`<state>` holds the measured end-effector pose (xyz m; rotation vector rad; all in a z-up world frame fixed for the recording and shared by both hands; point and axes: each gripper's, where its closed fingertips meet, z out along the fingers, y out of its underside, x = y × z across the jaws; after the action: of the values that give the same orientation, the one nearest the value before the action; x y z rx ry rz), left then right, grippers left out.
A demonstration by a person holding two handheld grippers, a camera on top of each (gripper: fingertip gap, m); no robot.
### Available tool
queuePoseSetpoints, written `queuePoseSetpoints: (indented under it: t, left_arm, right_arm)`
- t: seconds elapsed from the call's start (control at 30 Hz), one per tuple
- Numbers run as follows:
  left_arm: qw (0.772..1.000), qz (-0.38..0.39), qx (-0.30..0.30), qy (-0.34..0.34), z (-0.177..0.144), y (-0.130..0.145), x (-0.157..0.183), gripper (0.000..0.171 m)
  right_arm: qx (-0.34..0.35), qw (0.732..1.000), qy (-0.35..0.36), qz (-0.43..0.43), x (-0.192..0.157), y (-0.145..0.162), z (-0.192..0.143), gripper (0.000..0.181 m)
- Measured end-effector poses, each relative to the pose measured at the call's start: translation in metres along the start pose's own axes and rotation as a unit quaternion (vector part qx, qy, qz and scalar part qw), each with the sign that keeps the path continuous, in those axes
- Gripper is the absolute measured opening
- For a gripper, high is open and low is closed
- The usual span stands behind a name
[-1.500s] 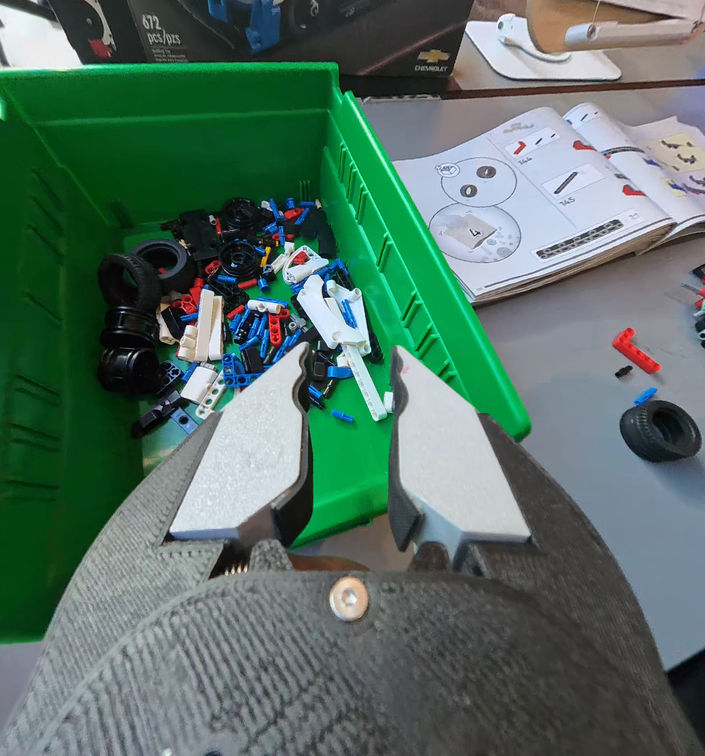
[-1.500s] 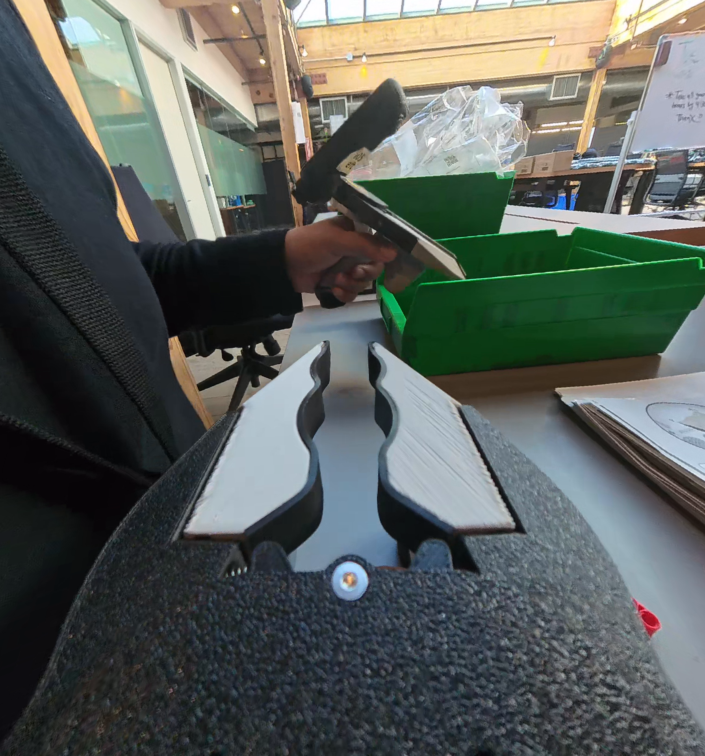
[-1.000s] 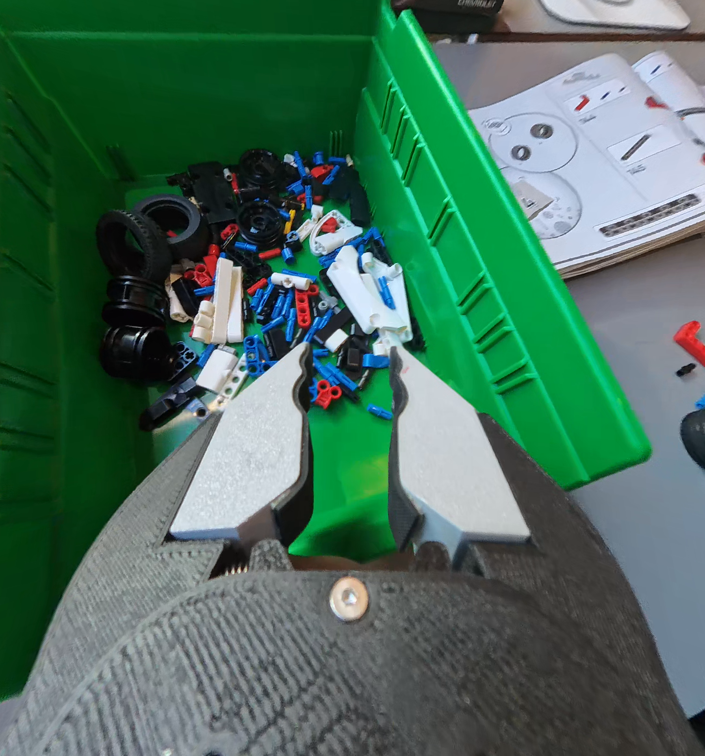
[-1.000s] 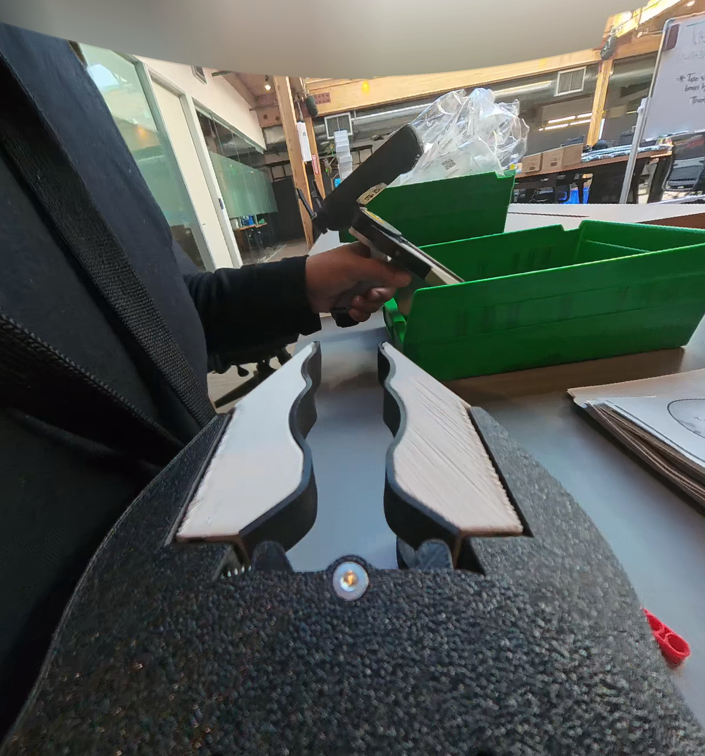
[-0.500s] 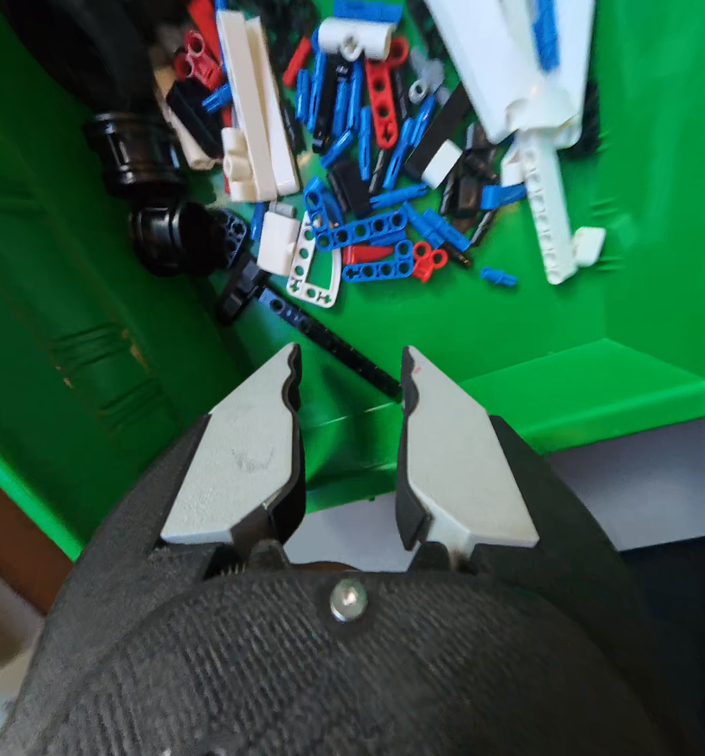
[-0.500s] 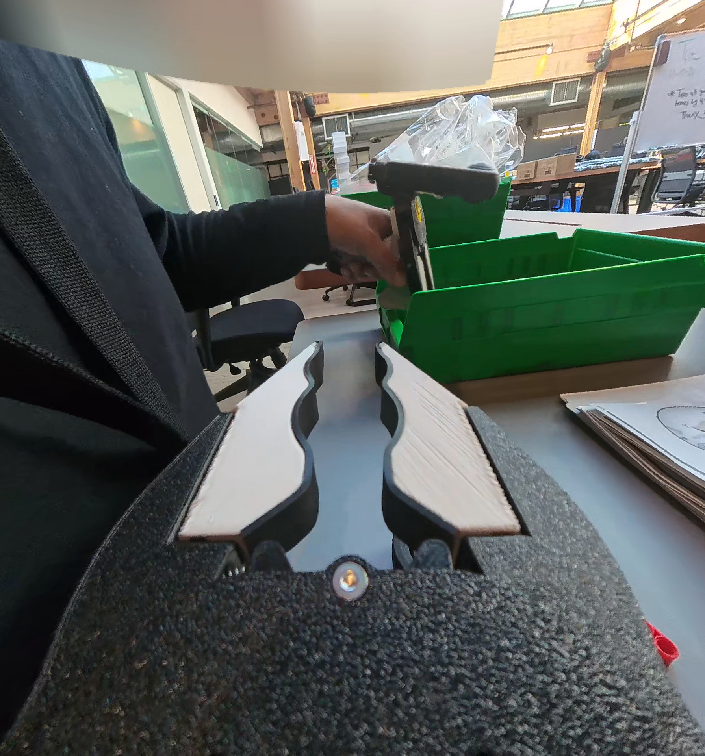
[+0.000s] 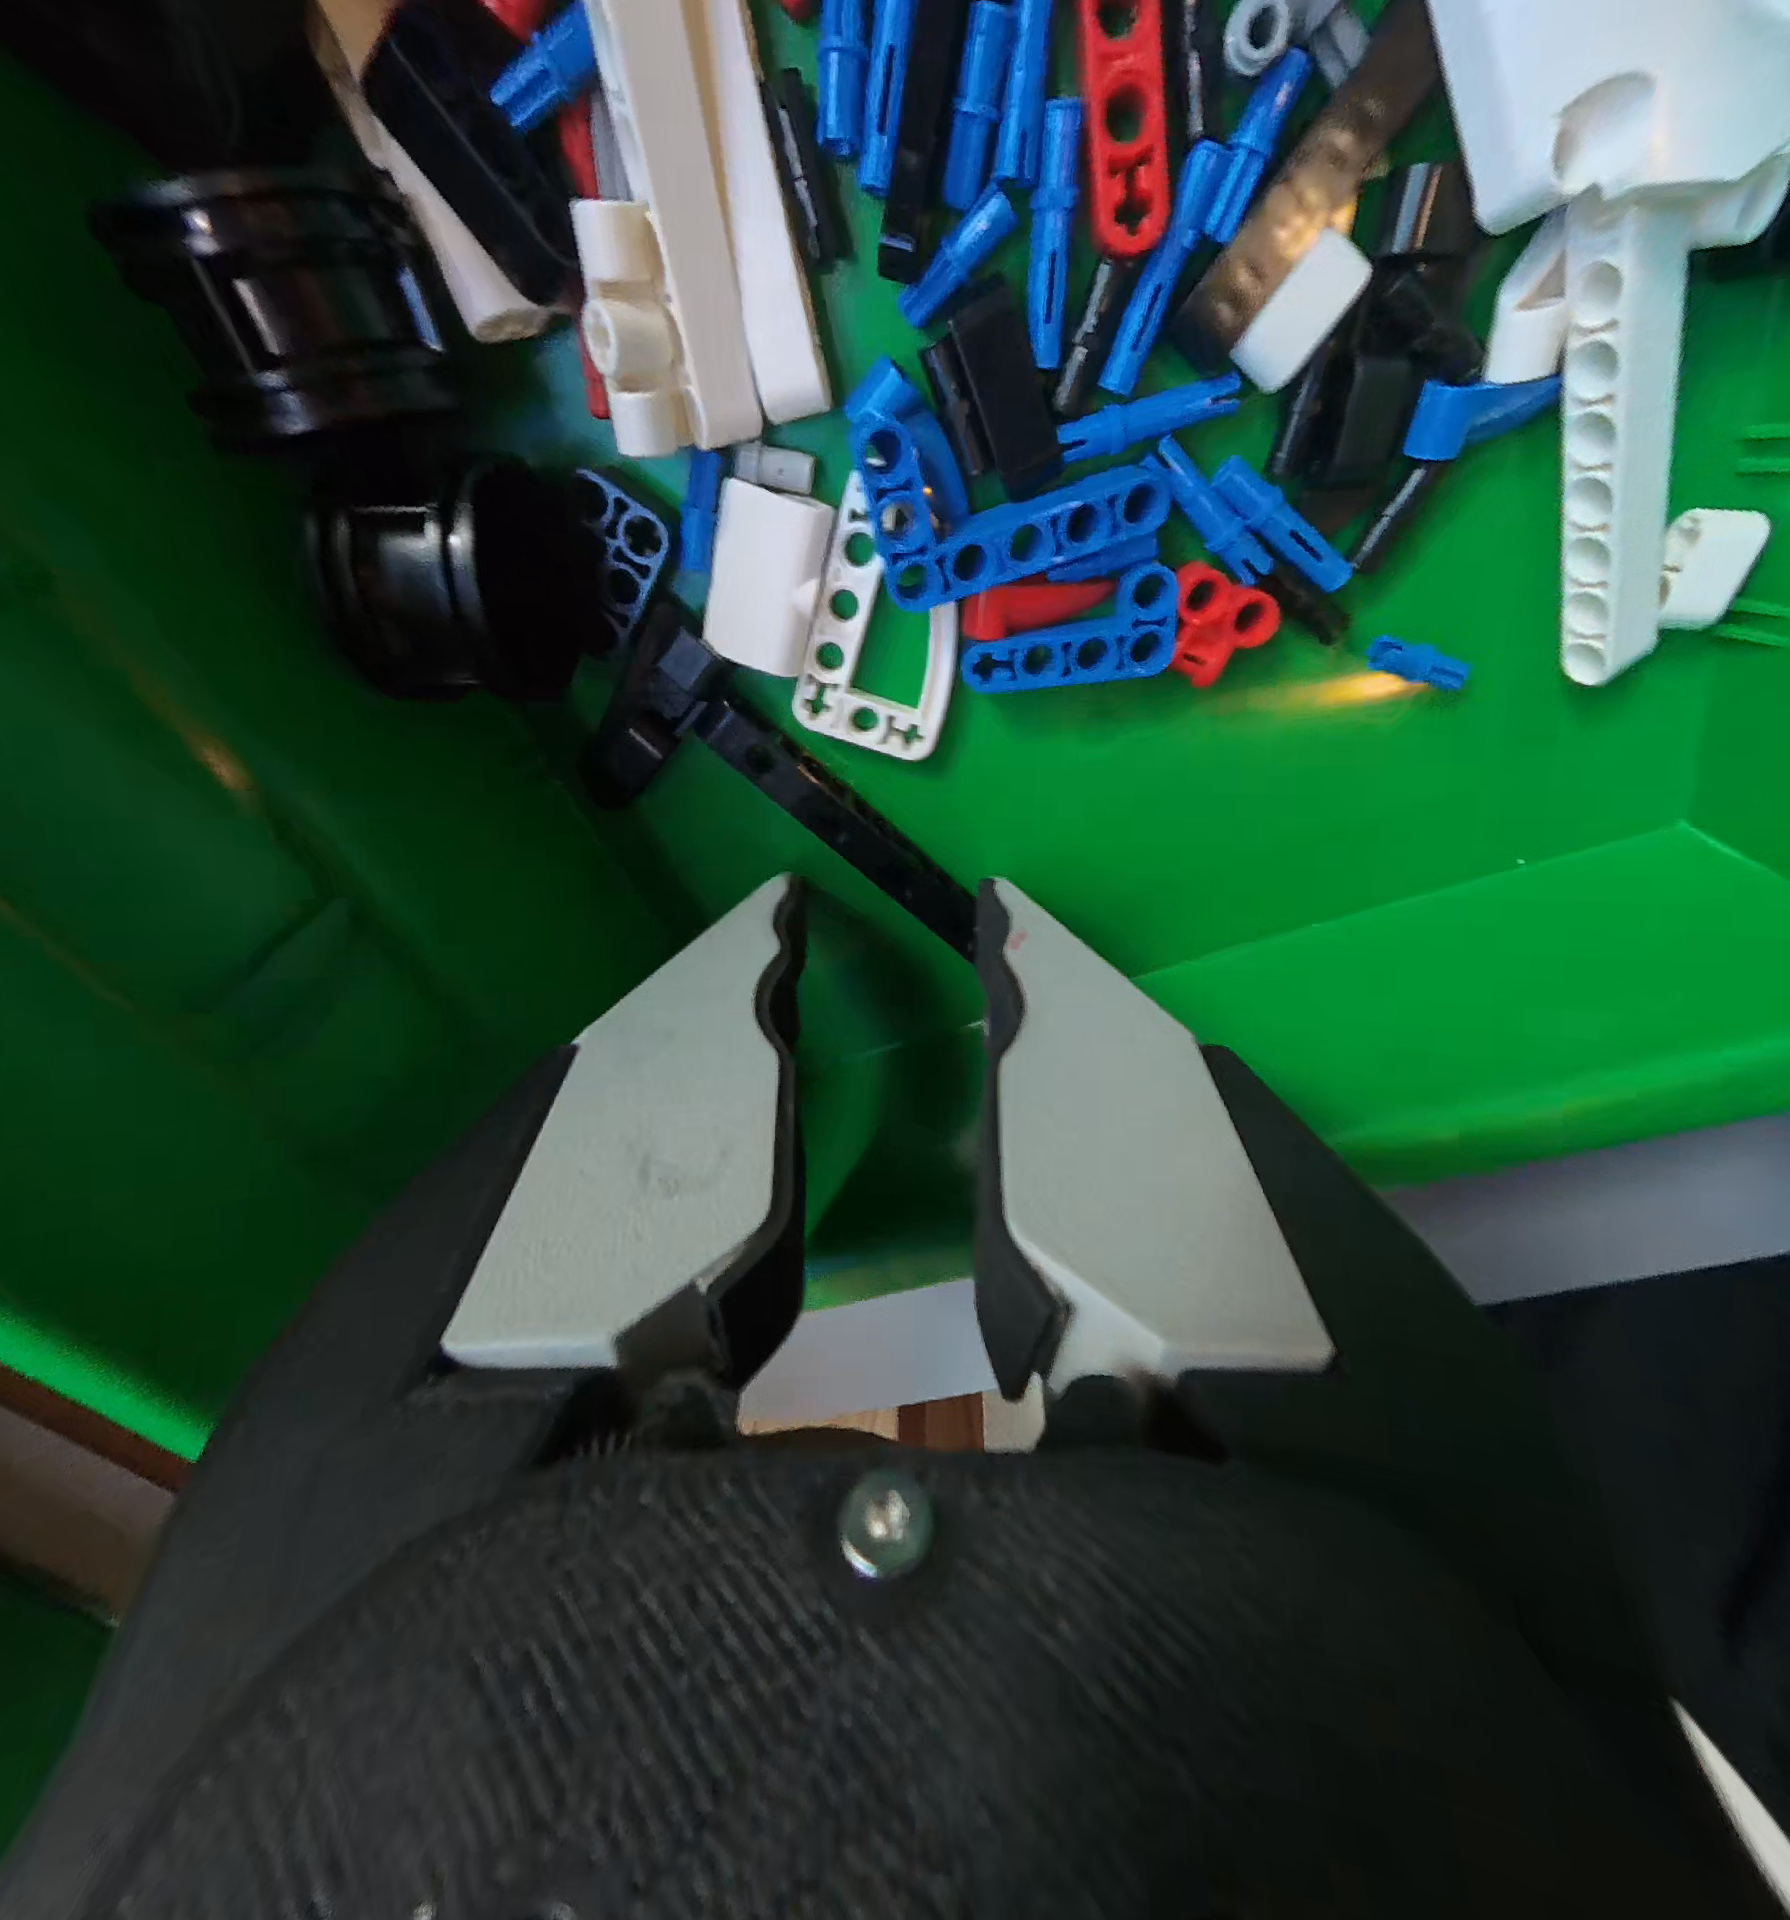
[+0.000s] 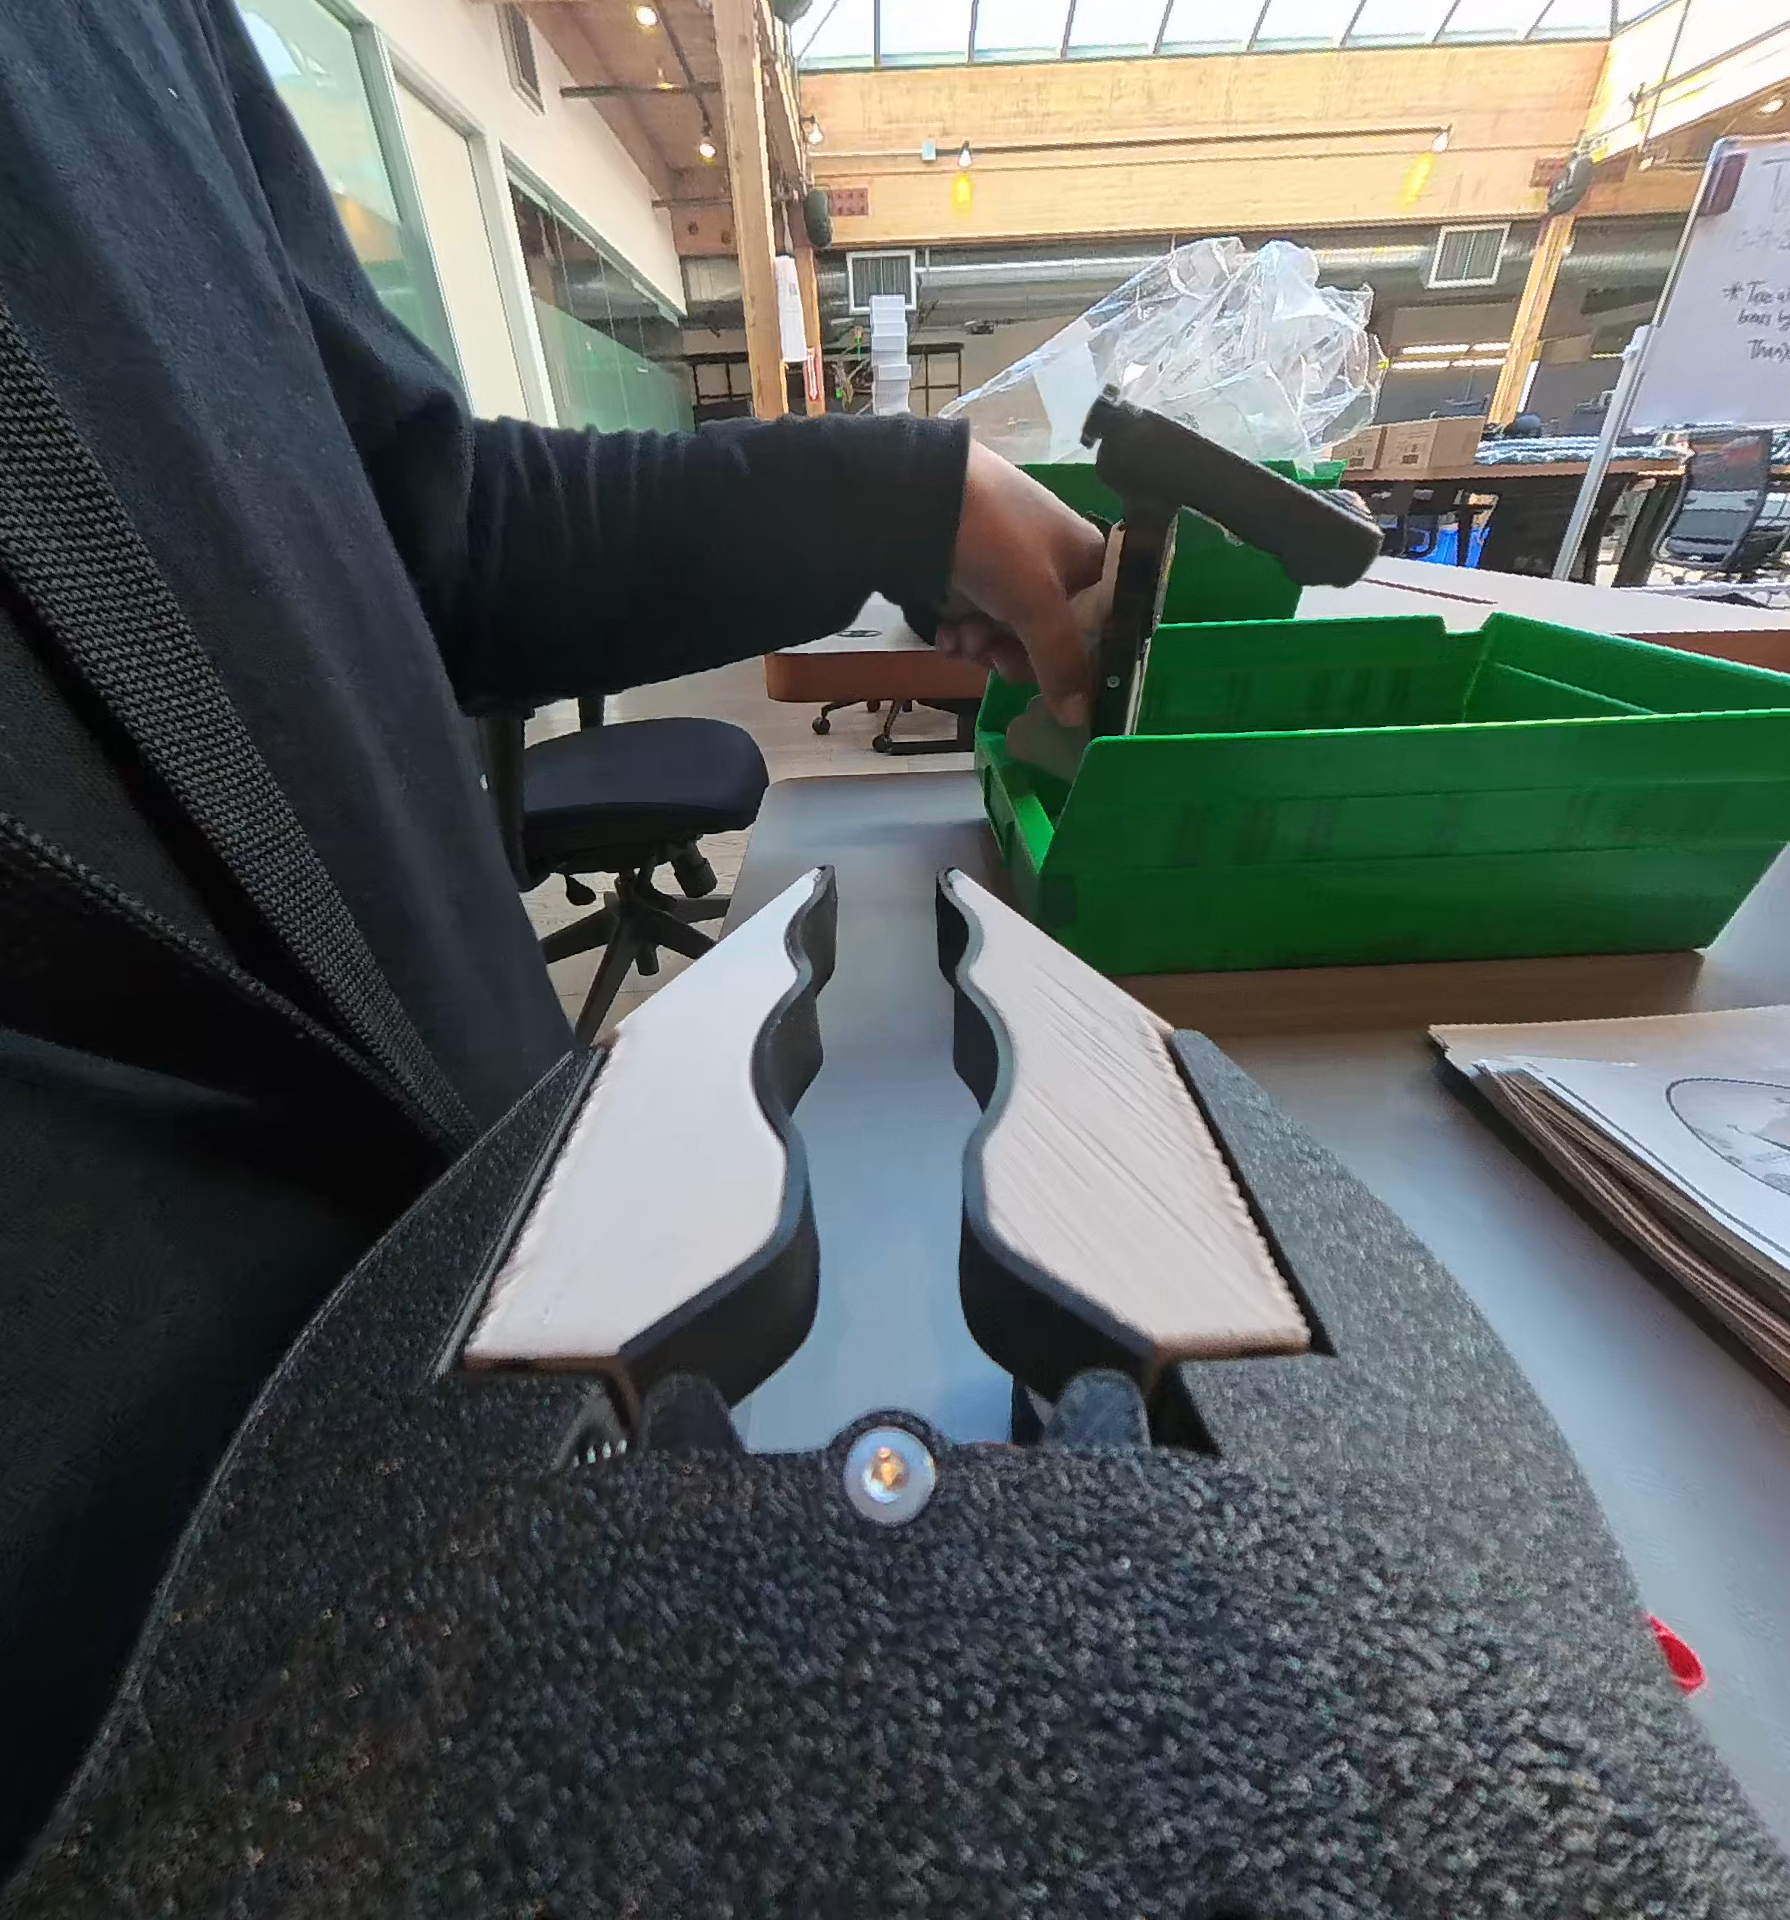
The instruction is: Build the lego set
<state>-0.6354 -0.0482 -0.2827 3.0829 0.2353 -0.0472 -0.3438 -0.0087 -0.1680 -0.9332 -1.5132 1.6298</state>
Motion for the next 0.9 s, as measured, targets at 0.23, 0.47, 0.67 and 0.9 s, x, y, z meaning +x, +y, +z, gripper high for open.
queuePoseSetpoints:
  t: [0.23, 0.47, 0.67, 0.9]
  left_arm:
    - [0.997, 0.044, 0.034, -0.046, -0.002, -0.001, -0.011, 0.007]
    - [0.953, 0.111, 0.255, -0.124, -0.081, -0.014, 0.012, 0.006]
    - [0.804, 0.156, 0.487, 0.304, -0.173, -0.034, 0.201, 0.006]
    - [0.747, 0.174, 0.381, 0.516, -0.142, -0.033, 0.302, 0.005]
  right_arm:
    - [0.003, 1.000, 0.003, 0.016, 0.005, -0.001, -0.001, 0.017]
    - [-0.040, 0.998, 0.011, 0.038, 0.012, 0.005, 0.008, 0.017]
    - [-0.079, 0.996, 0.038, 0.009, 0.037, -0.032, 0.011, 0.021]
    - [-0.201, 0.976, -0.009, -0.087, 0.053, -0.040, -0.021, 0.038]
